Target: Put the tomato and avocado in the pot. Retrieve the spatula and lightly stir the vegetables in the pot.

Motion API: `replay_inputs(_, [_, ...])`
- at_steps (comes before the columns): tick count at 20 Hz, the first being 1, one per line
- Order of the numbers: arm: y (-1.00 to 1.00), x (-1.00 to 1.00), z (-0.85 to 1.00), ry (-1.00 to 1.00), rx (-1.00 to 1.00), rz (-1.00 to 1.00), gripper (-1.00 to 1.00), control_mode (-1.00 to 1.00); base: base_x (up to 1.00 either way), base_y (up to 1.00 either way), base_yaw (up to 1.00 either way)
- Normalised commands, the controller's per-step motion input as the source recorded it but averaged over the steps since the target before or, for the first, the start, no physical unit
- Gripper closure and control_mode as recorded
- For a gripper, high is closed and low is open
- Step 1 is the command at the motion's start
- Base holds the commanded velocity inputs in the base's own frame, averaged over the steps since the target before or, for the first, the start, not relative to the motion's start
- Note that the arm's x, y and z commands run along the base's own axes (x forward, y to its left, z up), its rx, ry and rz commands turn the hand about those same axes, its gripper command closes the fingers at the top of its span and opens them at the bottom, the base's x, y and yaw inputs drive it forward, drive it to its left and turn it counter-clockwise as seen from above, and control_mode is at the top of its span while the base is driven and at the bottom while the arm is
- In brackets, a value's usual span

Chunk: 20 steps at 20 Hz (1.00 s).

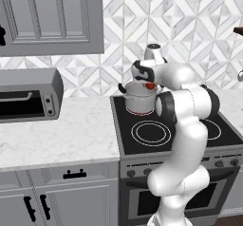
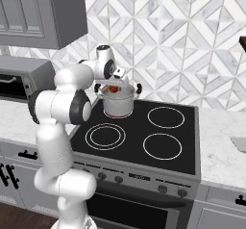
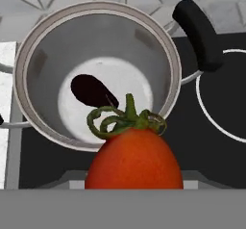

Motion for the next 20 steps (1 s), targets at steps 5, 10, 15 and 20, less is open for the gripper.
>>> replay_inputs(5, [-0.06, 0.81, -0.16, 0.00, 0.01, 0.00, 1.00, -1.00, 0.00, 0.00, 0.00])
replay_inputs(10, [-0.02, 0.34, -0.36, 0.00, 0.00, 0.00, 1.00, -1.00, 0.00, 0.00, 0.00])
replay_inputs(15, [0.00, 0.00, -0.42, 0.03, 0.00, 0.03, 1.00, -1.00, 0.00, 0.00, 0.00])
replay_inputs(20, [0.00, 0.01, -0.37, 0.01, 0.00, 0.02, 1.00, -1.00, 0.00, 0.00, 0.00])
